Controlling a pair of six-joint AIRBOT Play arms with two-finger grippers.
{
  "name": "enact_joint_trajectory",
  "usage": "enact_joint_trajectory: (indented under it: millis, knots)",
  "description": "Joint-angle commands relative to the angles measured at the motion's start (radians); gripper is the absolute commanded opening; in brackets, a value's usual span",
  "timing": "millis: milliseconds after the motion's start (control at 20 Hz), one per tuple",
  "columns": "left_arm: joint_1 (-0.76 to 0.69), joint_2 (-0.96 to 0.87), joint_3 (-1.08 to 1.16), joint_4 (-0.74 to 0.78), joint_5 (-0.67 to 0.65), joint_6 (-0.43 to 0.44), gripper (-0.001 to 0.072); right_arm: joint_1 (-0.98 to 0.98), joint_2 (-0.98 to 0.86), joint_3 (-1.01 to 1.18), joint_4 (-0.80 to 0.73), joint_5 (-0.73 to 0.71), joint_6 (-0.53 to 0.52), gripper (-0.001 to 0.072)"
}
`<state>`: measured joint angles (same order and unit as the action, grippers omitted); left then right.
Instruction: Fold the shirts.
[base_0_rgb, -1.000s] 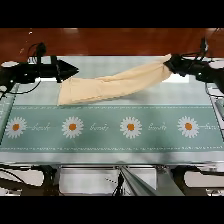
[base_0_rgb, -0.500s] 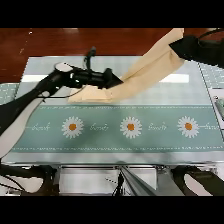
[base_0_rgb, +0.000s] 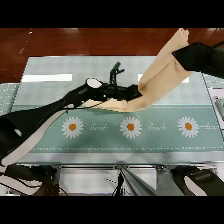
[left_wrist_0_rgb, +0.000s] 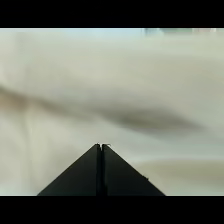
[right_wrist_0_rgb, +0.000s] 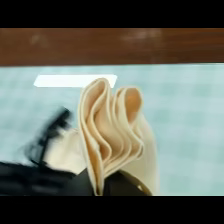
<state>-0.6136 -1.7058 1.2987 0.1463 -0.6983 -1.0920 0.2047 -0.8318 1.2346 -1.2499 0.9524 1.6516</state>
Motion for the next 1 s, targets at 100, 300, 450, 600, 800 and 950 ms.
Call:
enact_joint_trajectory:
  millis: [100,300,450,600,800,950]
  knots:
    - [0.285,0.211,0.000,0.176,0.006,0.031,0.0023,0.127,-0.101,-0.002,-0.236,-0.073,-0.021,0.0028]
    - [0.569,0.443,0.000,0.498,-0.084,-0.080,0.0023,0.279,-0.328,-0.002,-0.217,-0.304,0.035,0.0029]
    - [0.762,0.582,0.000,0.694,-0.193,-0.163,0.0024,0.365,-0.492,-0.002,-0.157,-0.542,0.054,0.0029]
    - [0.887,0.658,0.000,0.708,-0.309,-0.162,0.0025,0.425,-0.635,-0.002,-0.006,-0.739,0.055,0.0029]
    - [0.899,0.679,0.000,0.711,-0.397,-0.139,0.0025,0.490,-0.756,-0.002,0.146,-0.781,0.058,0.0092]
    - [0.874,0.676,-0.018,0.711,-0.394,-0.137,0.0025,0.522,-0.776,-0.002,0.145,-0.780,0.056,0.0441]
